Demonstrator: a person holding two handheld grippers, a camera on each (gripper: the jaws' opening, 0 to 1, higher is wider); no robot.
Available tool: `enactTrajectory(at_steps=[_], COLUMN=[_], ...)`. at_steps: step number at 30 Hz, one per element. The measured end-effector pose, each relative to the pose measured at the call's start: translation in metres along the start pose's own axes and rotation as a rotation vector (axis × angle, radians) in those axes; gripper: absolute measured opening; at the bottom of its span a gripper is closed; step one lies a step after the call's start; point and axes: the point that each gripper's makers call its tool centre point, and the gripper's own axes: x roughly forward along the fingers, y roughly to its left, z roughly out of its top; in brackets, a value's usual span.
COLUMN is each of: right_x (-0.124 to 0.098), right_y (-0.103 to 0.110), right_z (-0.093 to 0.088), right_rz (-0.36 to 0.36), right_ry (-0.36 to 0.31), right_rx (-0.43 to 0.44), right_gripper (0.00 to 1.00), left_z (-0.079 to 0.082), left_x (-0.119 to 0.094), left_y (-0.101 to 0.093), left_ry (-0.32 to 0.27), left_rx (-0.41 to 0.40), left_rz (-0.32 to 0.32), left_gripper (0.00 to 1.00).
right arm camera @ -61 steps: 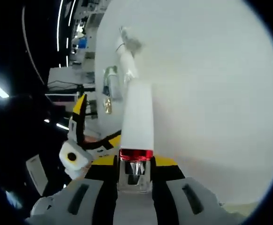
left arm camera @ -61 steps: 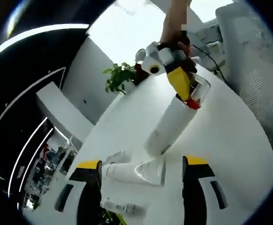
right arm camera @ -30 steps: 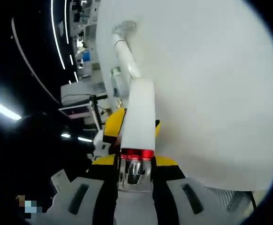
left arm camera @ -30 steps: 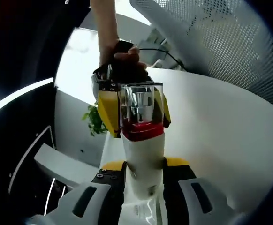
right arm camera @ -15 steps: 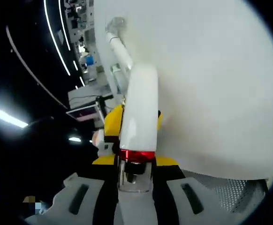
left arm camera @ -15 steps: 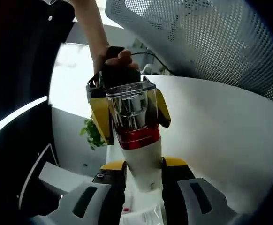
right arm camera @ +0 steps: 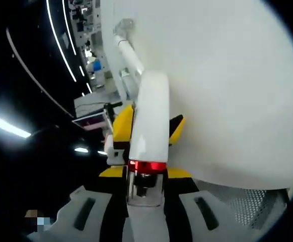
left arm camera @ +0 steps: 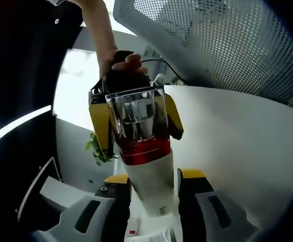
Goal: Arrange the skincare products in the storage area until every visible bottle or jar stands upright without overlapping.
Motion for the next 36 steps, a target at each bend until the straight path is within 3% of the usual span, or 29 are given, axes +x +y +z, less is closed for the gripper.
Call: enactTrajectory(at_steps=[3,8,14,21,29,36], right_x=[0.000,0.001,0.003,0.003,-0.003,-0.015], right_y=[0.001,-0.002,0.000,0.000,0.004,0.014], right_z=[0.000,-0.004,-0.006,-0.008,-0.003,0.003], right_rz=[0.006,-0.005,0.013,0.025,0.040,0.055], right_ry=[0.001,0.020,0.024,0.014,-0.047,-0.100], right_rx=[0.006,0.002,0.029,0.021,-0.014,-0.101], right_gripper=[0.27,0.27,0.27,0.28,0.29,0.34], left_z=[0.000,0.005,0.001,0.001,0.000,-0.003], left_x=[0.001,0.000,-0.001,-0.003,-0.002,-0.004], left_y=[-0.001,0.004,0.000,-0.002,0.001,0.005], left_ry=[0.001,-0.018,0.022,0.036,0.051,0.064], left_rx=[0.003,0.012,-0.074,-0.098,-0.158,-0.221], left_rz=[-0.001,0.000,-0.025,-0.041,-0.052,-0.056], left_gripper=[0.43,0.37,0.33,0.32,0.31,0.31])
